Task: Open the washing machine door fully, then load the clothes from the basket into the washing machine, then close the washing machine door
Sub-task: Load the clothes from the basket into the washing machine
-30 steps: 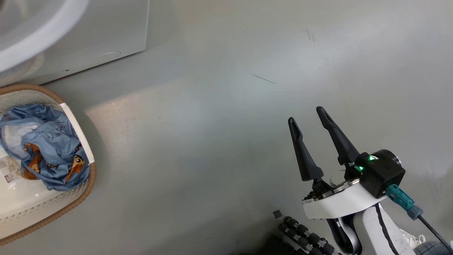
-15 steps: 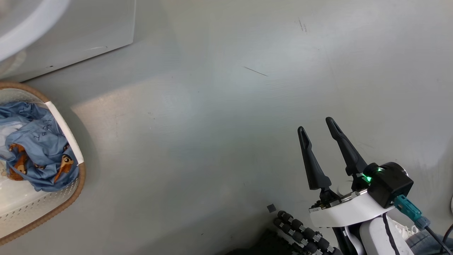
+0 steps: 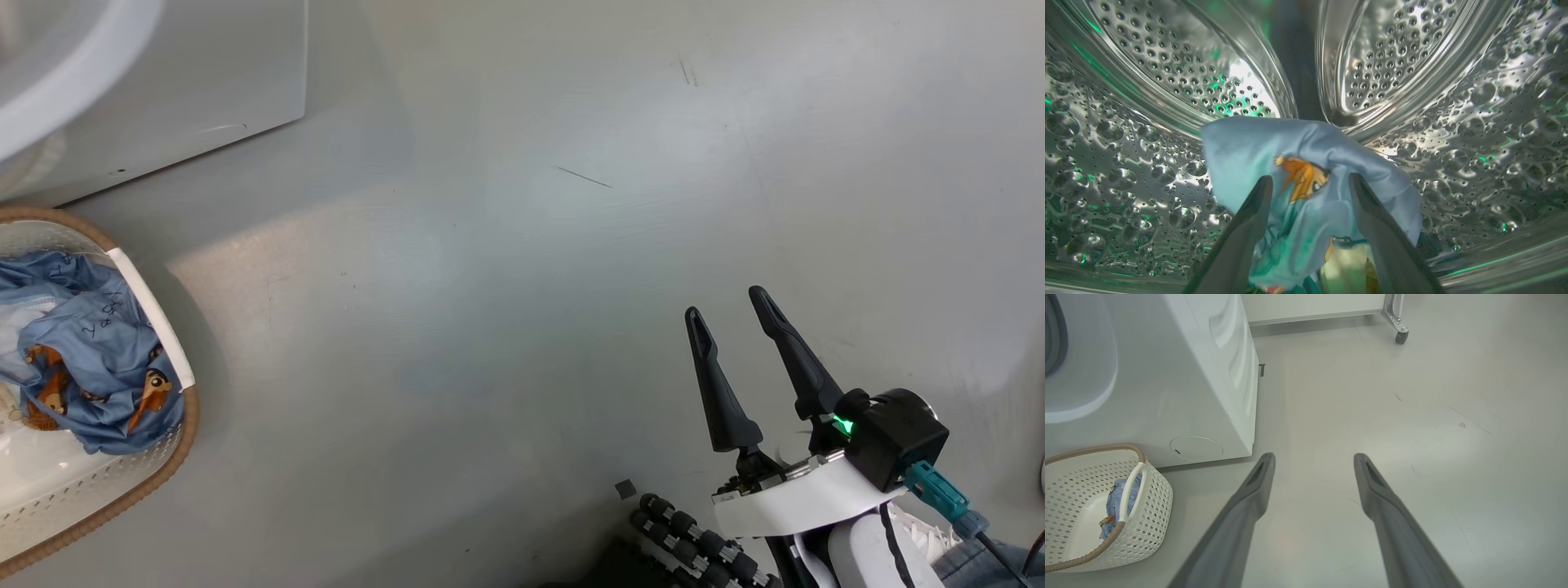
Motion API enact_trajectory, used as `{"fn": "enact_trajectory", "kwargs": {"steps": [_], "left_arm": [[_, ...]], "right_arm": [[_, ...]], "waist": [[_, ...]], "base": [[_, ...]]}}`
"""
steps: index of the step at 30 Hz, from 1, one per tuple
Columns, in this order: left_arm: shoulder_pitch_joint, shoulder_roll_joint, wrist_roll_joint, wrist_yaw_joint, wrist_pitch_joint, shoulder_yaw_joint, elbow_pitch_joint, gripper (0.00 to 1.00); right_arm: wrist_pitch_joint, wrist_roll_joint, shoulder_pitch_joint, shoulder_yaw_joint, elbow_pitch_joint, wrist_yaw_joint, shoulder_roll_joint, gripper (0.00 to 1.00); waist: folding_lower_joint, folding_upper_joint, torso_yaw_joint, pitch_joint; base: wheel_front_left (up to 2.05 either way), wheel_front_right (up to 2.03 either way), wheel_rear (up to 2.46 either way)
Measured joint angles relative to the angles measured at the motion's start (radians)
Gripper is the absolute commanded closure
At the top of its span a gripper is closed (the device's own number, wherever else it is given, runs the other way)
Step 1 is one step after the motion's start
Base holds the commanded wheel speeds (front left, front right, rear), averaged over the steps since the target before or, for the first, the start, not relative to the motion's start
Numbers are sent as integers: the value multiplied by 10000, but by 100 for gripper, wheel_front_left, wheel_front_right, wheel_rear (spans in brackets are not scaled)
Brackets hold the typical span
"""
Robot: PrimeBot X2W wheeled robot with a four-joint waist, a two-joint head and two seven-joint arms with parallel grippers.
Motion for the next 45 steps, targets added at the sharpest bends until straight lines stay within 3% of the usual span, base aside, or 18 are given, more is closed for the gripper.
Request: {"fn": "enact_trajectory", "kwargs": {"steps": [6,16,28,34,45], "left_arm": [[-105,-247,75,138,545,-201,570,0],[-154,-1112,-81,769,84,48,1124,0],[960,-2853,-849,1147,-1003,435,1747,0],[2234,-3705,-1126,957,-1944,460,1829,0],[4715,-4738,-1264,230,-2211,184,1636,0]], "right_arm": [[0,88,-32,-52,-10,0,0,0],[0,102,-250,-359,75,0,-2,0],[0,-13,-807,-706,341,2,-15,0],[-2,-52,-922,-1049,581,2,-46,0],[0,-393,-709,-1476,903,2,-90,0]], "waist": [[0,0,40,-127],[0,0,438,-581],[0,0,1251,-1616],[0,0,1822,-2415],[0,0,2687,-3911]], "base": [[0,0,0],[0,0,0],[0,0,0],[0,0,0],[0,0,0]]}}
